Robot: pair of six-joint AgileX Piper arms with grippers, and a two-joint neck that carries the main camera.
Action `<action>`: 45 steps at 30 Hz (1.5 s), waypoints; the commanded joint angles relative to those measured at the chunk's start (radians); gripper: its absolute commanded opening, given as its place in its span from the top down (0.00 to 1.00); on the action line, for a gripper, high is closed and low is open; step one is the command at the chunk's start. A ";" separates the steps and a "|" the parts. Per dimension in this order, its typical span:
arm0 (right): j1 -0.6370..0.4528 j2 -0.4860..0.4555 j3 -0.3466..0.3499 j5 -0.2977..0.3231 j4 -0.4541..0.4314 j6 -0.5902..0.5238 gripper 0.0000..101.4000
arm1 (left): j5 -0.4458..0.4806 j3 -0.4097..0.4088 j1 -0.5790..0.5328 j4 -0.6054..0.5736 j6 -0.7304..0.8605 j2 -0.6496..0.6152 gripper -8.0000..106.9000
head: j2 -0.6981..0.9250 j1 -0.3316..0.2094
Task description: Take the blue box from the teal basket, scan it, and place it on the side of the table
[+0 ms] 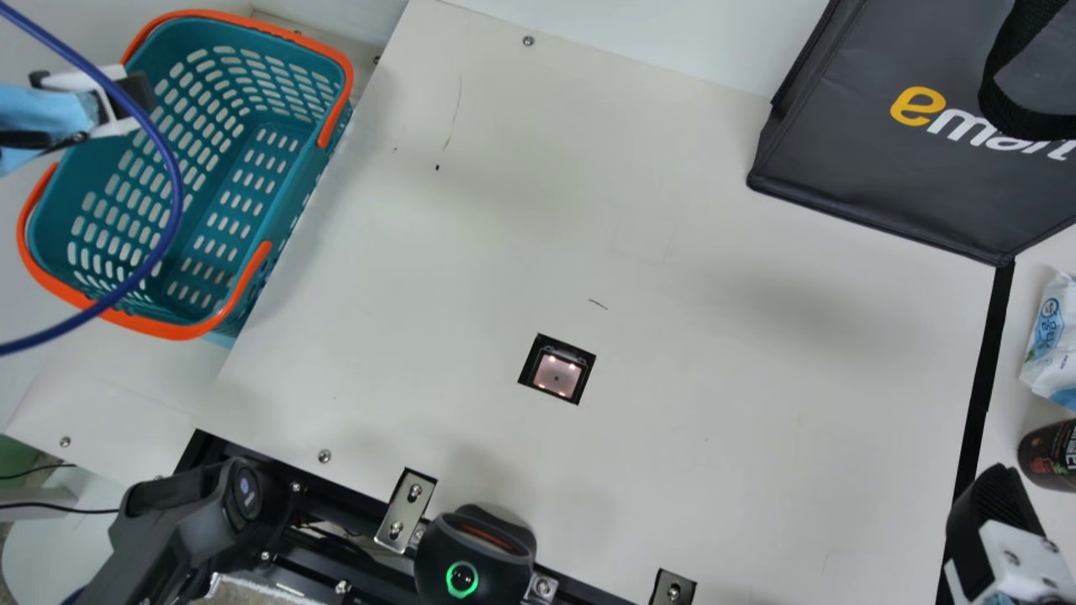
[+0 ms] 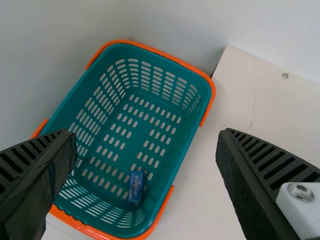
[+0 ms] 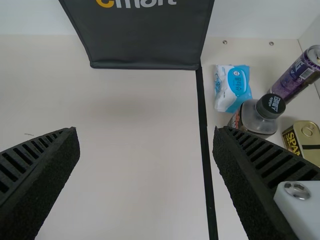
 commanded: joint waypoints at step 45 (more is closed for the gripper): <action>0.000 0.000 0.000 0.000 0.000 0.000 0.06 | -0.254 -0.006 0.001 0.030 0.533 0.730 0.15 | 0.002 -0.029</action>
